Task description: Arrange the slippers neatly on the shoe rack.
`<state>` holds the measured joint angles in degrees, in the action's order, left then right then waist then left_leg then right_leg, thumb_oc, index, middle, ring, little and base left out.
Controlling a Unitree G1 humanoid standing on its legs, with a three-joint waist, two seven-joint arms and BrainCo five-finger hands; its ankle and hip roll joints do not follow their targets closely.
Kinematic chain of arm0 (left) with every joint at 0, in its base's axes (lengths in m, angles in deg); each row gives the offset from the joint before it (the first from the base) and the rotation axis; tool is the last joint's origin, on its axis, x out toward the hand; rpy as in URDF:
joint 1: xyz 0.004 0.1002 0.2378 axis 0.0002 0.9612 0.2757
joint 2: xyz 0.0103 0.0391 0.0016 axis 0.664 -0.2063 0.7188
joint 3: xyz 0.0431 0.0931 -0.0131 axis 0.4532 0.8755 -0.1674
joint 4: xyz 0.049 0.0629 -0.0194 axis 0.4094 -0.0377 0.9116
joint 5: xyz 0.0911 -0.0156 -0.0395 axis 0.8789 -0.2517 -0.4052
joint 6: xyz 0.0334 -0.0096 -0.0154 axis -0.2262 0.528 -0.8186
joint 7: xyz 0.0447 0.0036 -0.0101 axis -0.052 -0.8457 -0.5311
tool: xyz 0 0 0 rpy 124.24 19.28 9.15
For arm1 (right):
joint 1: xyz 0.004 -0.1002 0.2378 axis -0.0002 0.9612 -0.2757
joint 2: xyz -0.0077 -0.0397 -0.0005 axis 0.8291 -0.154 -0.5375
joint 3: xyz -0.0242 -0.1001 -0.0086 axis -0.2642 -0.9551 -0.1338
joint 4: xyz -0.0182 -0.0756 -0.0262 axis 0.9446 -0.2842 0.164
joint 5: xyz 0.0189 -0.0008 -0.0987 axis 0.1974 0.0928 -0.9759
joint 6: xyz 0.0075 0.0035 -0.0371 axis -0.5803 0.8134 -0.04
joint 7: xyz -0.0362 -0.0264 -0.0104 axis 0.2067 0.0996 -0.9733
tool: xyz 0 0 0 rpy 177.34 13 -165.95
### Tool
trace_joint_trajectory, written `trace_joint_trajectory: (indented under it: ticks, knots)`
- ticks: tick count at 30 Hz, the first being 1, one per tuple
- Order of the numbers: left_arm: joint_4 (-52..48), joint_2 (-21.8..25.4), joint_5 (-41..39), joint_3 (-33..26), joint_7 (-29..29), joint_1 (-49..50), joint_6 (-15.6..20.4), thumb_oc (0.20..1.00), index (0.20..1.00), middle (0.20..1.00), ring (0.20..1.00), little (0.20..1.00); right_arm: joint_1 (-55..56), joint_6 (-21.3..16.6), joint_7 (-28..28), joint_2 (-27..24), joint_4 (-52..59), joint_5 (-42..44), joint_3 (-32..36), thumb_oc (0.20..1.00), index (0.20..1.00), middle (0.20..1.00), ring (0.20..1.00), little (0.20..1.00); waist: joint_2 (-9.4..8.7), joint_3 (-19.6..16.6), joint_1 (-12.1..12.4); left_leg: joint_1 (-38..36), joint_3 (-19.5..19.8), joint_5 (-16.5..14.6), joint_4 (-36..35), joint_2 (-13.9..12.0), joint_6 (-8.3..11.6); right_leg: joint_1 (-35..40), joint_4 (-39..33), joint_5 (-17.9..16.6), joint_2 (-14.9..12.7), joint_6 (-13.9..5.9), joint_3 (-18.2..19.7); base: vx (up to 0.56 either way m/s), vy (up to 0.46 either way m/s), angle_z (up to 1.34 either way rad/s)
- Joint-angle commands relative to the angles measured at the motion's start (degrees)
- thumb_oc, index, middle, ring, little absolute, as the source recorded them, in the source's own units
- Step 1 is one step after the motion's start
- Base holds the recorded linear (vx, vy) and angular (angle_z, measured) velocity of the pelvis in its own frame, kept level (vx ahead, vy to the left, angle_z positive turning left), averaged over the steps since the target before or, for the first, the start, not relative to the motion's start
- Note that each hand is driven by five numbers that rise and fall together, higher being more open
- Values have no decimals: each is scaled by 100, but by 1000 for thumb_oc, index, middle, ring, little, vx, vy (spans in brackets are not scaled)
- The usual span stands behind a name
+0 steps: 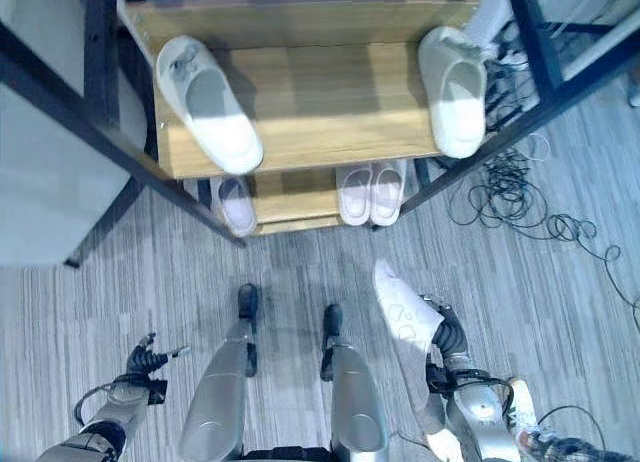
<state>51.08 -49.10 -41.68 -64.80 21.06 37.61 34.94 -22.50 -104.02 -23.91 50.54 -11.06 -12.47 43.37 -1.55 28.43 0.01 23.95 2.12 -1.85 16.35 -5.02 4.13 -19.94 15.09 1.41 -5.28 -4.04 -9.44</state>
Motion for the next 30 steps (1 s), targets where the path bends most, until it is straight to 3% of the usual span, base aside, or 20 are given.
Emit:
trace_joint_trajectory:
  ticks: [1, 4, 8, 10, 14, 15, 17, 18, 19, 21, 24, 26, 29, 30]
  knots:
    - [-551, 421, -272, -95, 156, 395, 275, 1000, 1000, 1000, 1000, 1000, -75, -410, -86, 168, 351, 185, 234, 200, 200, 200, 200, 200, -205, -262, -46, 56, -266, -148, 343, 19, -52, 83, -92, 330, -396, -116, -311, -1, -77, 66]
    - [-696, 418, -339, -74, 168, 422, 268, 1000, 1000, 1000, 1000, 1000, -241, -454, -247, 176, 313, 148, 279, 200, 200, 200, 200, 200, -128, -114, 127, 434, -102, 254, 55, 164, 20, -171, 210, 391, -309, -97, -341, 14, 5, 78]
    - [-359, 389, -305, -91, 177, 385, 230, 1000, 1000, 1000, 1000, 1000, -472, -503, -382, 192, 270, 68, 261, 200, 200, 200, 200, 200, -127, -26, 193, 583, -16, 249, -64, 217, -53, -406, 515, 533, -259, -109, -321, 68, 49, 1]
    - [-40, 346, -272, -4, 174, 290, 210, 1000, 1000, 1000, 1000, 1000, -949, -576, -622, 123, -64, 38, 233, 200, 200, 200, 200, 200, -123, 131, 279, 791, -70, 23, 132, 259, -94, -678, 848, 710, -341, -154, -236, 115, 106, -4]
    - [88, 353, -342, 101, 150, 200, 226, 1000, 1000, 1000, 1000, 1000, -1676, -605, -933, -9, -589, 27, 103, 200, 200, 200, 200, 200, -109, 137, 388, 1127, -126, -159, 417, 297, -170, -992, 1100, 742, -413, -224, -200, 59, 120, -2]
    - [49, 368, -325, 263, 192, 162, 231, 1000, 1000, 1000, 1000, 1000, -2232, -603, -1136, -137, -958, -4, -19, 200, 200, 200, 200, 200, -54, 137, 438, 1424, -163, -374, 707, 331, -275, -1450, 1597, 673, -552, -371, -210, -15, 127, -8]
    - [-37, 395, -374, 392, 269, 117, 301, 1000, 1000, 1000, 1000, 1000, -2612, -627, -1315, -315, -1143, -112, -95, 200, 200, 200, 200, 200, 9, 137, 452, 1870, -180, -510, 1123, 358, -361, -2000, 2126, 549, -661, -508, -192, 1, 119, -6]
    - [-35, 394, -374, 389, 269, 107, 301, 1000, 1000, 1000, 1000, 1000, -2627, -630, -1317, -317, -1151, -113, -97, 200, 200, 200, 200, 200, 9, 137, 451, 1894, -181, -520, 1147, 359, -364, -2023, 2146, 556, -664, -510, -187, 14, 80, 3]
    - [-151, 385, -425, 558, 357, -2, 354, 1000, 1000, 1000, 1000, 1000, -3211, -604, -1594, -521, -1590, -186, -200, 200, 200, 200, 200, 200, 122, 137, 472, 2376, -183, -676, 1548, 373, -415, -2552, 2194, 355, -833, -551, -256, -6, 53, 8]
    - [-390, 380, -587, 736, 426, -110, 438, 1000, 1000, 1000, 1000, 1000, -3705, -560, -1817, -707, -1818, -202, -364, 200, 200, 200, 200, 200, 219, 137, 439, 2762, -162, -753, 1762, 398, -446, -3126, 1892, 137, -922, -567, -104, -20, -13, 1]
    - [-579, 385, -665, 877, 385, -318, 555, 1000, 1000, 1000, 1000, 1000, -3964, -614, -1961, -806, -1934, -268, -344, 200, 200, 200, 200, 200, 247, 137, 371, 3183, -122, -918, 2132, 557, -459, -3370, 1668, 155, -827, -536, 81, -5, -50, 7]
    - [-1225, 597, -795, 951, 411, -331, 667, 1000, 1000, 1000, 1000, 1000, -4379, -741, -1864, -677, -2112, 616, -284, 200, 200, 200, 200, 200, 402, 137, 412, 3738, -81, -980, 2518, 602, -433, -3854, 2140, 378, -780, -395, 92, -1, -87, 0]
    - [-1567, 577, -1059, 890, 473, -192, 714, 1000, 1000, 1000, 1000, 1000, -4610, -730, -1942, -583, -1990, 971, -289, 200, 200, 200, 200, 200, 468, 137, 459, 4056, -29, -1008, 2731, 612, -410, -4176, 2466, 551, -770, -315, 131, 8, -41, 19]
    - [-1653, 445, -1283, 878, 449, -124, 655, 1000, 1000, 1000, 1000, 1000, -4878, -808, -2011, -556, -1758, 1133, -333, 200, 200, 200, 200, 200, 523, 137, 534, 4436, -12, -1074, 3021, 613, -427, -4583, 2943, 767, -844, -250, 189, 24, -54, 17]
